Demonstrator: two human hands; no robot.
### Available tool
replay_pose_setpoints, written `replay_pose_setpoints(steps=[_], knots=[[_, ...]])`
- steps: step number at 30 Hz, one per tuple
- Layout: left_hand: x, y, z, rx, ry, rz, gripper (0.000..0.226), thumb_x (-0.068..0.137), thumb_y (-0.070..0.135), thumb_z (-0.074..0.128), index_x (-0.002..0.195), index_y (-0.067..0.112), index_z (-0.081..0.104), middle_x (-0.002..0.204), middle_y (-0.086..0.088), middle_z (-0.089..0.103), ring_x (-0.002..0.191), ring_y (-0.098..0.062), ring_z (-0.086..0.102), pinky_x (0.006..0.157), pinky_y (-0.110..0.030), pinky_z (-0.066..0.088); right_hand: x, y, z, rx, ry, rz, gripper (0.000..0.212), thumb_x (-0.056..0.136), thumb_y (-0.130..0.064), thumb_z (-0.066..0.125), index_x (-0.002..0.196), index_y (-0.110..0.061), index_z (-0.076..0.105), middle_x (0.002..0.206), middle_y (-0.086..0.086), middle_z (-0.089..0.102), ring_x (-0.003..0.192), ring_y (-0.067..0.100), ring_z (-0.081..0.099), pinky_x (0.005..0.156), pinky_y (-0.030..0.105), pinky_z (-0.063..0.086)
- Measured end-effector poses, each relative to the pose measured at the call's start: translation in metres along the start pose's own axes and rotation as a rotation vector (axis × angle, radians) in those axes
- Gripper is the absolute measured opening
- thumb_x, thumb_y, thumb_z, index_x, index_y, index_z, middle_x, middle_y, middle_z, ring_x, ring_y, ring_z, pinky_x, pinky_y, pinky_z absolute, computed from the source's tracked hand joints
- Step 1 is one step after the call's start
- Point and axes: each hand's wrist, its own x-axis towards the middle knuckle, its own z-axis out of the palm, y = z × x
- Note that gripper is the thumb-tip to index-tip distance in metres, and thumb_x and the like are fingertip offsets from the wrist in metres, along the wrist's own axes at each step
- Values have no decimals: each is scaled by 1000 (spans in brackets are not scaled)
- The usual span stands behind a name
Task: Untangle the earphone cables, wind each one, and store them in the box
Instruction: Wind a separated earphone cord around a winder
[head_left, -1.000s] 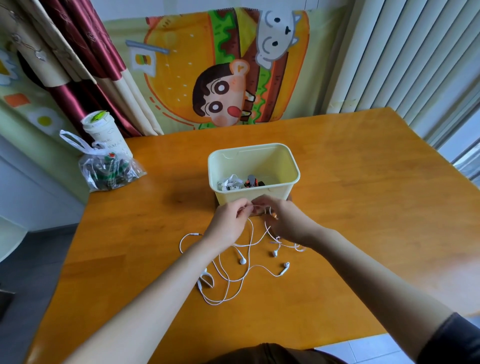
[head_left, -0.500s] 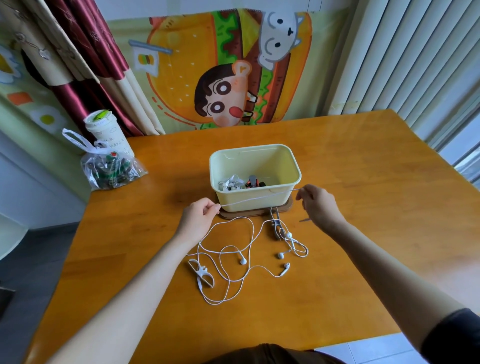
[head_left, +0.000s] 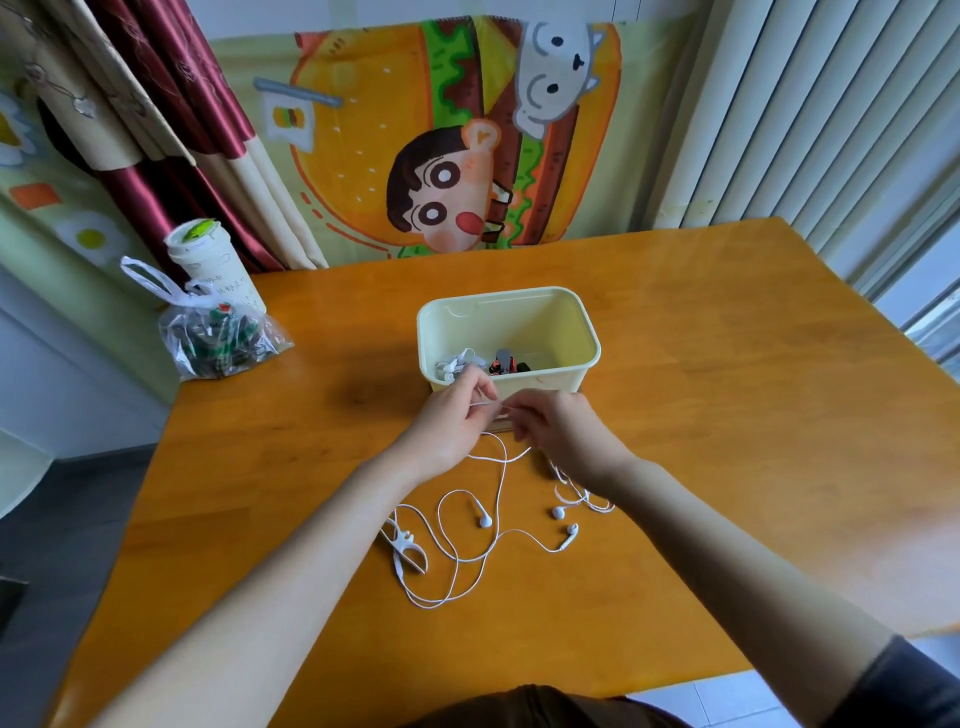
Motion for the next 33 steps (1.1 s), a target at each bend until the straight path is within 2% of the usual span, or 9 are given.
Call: replay_pose_setpoints(steps=[3,9,11,13,16,19,22,26,33], knots=[[-4,-25,-2,-37,-38,-113,12,97,17,51,93,8,56,81,-9,58,69,-12,48,64,-21,40,0,19,-16,60,157,141,22,96,-6,46,85,-12,65,63,-6,57,50,0,51,59,13,39],[-21,-73,-8,42,-75,-270,24,99,16,46,78,21,56,78,-8,56,68,-16,53,72,-34,57,-11,87,-47,143,475,599,27,96,-6,39,84,-3,63,61,0,56,42,0,54,52,17,44],[-22,-72,-9,32,3,-269,23,98,15,47,78,22,55,76,-8,56,65,-17,55,58,-26,54,-20,104,-46,74,415,680,26,95,-3,39,95,3,65,71,7,63,65,13,65,68,25,49],[-18,-58,-10,1,54,-198,22,97,14,50,78,23,58,68,-3,53,56,-12,48,49,-23,44,-25,104,-38,-138,225,657,30,91,3,43,115,3,60,104,17,66,104,33,60,89,32,42],[-9,-28,-8,-26,5,-57,19,94,18,55,80,26,64,69,-12,57,59,-11,44,59,-29,36,-22,66,-20,-174,79,395,48,90,1,53,137,-6,44,138,14,48,128,28,44,104,28,32],[-1,-1,-3,-50,-40,30,13,93,18,59,83,17,66,82,-24,63,65,-19,47,63,-31,38,-11,16,-6,-1,23,106,44,90,-10,59,132,-9,49,124,7,61,115,17,56,92,13,37],[1,10,-3,-93,-20,64,11,94,17,58,85,13,63,82,-16,65,73,-27,56,72,-37,47,-7,-8,-5,113,-15,-14,10,94,-12,53,97,-12,63,74,-3,66,65,-1,59,64,7,41],[-5,-13,-10,-62,-25,-41,16,97,17,52,82,20,59,73,0,58,64,-7,50,63,-23,39,-4,11,-15,163,145,148,27,99,-14,44,79,-17,62,57,-7,57,45,0,51,52,9,41],[-22,-72,0,49,-182,-277,29,100,19,43,76,21,59,62,4,43,57,-11,42,59,-29,43,-17,80,-30,75,383,509,33,100,-14,36,77,-10,58,58,1,56,51,17,52,63,29,47]])
